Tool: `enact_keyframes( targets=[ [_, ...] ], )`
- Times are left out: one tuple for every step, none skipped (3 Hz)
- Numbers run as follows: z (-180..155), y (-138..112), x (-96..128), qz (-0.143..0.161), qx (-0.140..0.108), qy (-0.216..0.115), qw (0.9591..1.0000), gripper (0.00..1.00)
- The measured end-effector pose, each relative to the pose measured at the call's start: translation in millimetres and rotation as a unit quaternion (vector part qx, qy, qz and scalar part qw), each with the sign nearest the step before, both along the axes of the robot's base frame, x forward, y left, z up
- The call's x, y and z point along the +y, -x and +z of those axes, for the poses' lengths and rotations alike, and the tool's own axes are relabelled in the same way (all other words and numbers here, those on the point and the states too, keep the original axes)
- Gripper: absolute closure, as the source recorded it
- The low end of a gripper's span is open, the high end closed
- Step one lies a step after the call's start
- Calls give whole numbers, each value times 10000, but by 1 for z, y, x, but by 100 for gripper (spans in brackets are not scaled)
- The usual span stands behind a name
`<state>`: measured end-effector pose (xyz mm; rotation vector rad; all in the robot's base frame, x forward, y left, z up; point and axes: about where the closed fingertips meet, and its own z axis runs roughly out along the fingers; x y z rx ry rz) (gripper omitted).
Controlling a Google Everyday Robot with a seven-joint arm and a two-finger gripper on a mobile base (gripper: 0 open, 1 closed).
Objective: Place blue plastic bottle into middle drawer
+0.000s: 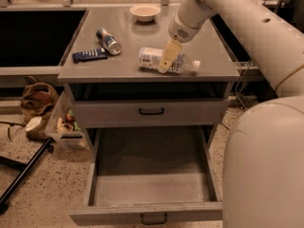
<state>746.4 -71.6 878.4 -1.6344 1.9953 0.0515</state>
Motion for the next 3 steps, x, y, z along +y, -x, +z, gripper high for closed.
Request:
enact_keyframes(
  targets=[
    [-19,-6,4,6,210,-32,9998,0],
    [-20,-6,4,7,218,-33,9998,18],
    [-20,-6,4,7,218,-33,9998,42]
  ],
)
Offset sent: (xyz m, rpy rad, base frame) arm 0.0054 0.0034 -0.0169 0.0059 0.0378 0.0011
